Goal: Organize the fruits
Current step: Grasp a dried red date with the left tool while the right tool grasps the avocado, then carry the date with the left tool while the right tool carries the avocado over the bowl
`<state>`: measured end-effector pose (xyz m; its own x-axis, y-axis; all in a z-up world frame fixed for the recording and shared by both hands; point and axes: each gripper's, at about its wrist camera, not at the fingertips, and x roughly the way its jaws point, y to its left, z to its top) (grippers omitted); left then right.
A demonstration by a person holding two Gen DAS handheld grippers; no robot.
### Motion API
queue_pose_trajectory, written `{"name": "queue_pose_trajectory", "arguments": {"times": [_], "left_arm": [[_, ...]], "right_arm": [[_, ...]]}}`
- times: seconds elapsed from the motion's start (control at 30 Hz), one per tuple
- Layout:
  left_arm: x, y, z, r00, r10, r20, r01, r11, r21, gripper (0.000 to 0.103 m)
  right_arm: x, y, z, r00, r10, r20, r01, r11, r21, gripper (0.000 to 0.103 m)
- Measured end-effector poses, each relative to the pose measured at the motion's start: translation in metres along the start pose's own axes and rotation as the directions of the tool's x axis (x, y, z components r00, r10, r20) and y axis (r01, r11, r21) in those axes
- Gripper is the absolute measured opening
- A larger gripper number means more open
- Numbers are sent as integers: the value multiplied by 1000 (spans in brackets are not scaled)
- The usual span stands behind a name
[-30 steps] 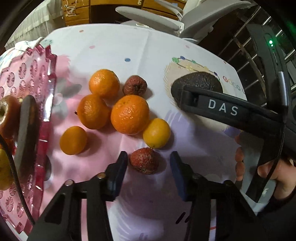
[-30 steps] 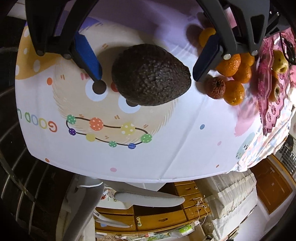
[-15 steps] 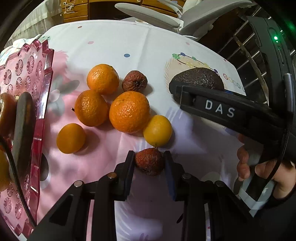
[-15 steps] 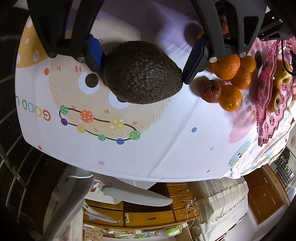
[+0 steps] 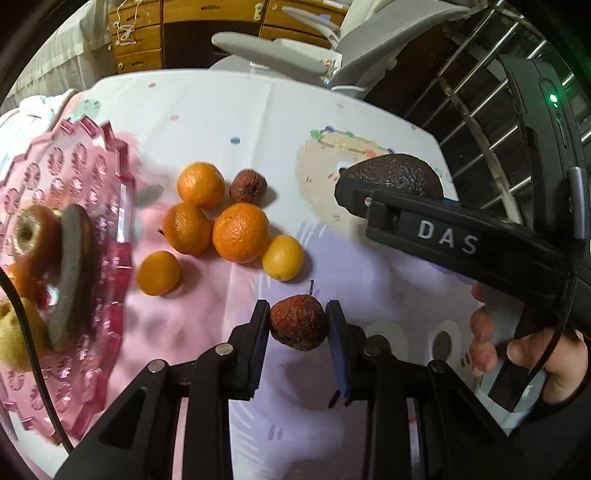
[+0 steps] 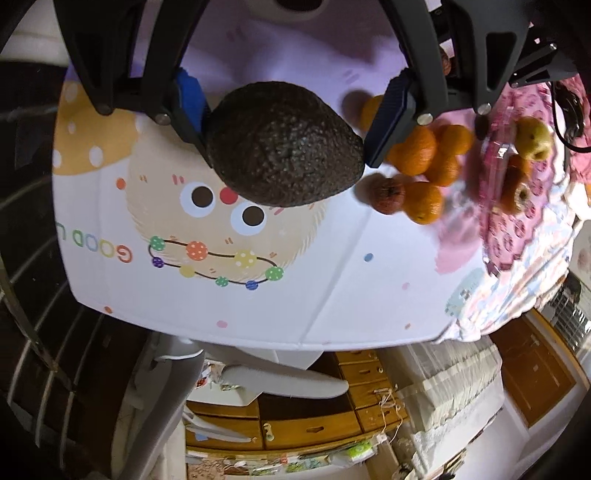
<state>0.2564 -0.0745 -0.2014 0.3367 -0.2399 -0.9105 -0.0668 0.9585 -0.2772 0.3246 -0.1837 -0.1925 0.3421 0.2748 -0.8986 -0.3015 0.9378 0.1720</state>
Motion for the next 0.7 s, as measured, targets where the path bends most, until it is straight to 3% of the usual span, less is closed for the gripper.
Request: {"name": "queue_pose_trajectory", "arguments": {"times": [0.33, 0.7], "left_arm": [[-79, 18, -13, 995, -26, 93, 25, 1000, 10, 29], [-144, 75, -29, 985, -42, 165, 39, 999, 18, 29]], "right_arm": [[-65, 24, -4, 997, 15, 77, -18, 999, 38, 78], [-110, 83, -13, 992, 15, 125, -15, 1000, -7, 78]]}}
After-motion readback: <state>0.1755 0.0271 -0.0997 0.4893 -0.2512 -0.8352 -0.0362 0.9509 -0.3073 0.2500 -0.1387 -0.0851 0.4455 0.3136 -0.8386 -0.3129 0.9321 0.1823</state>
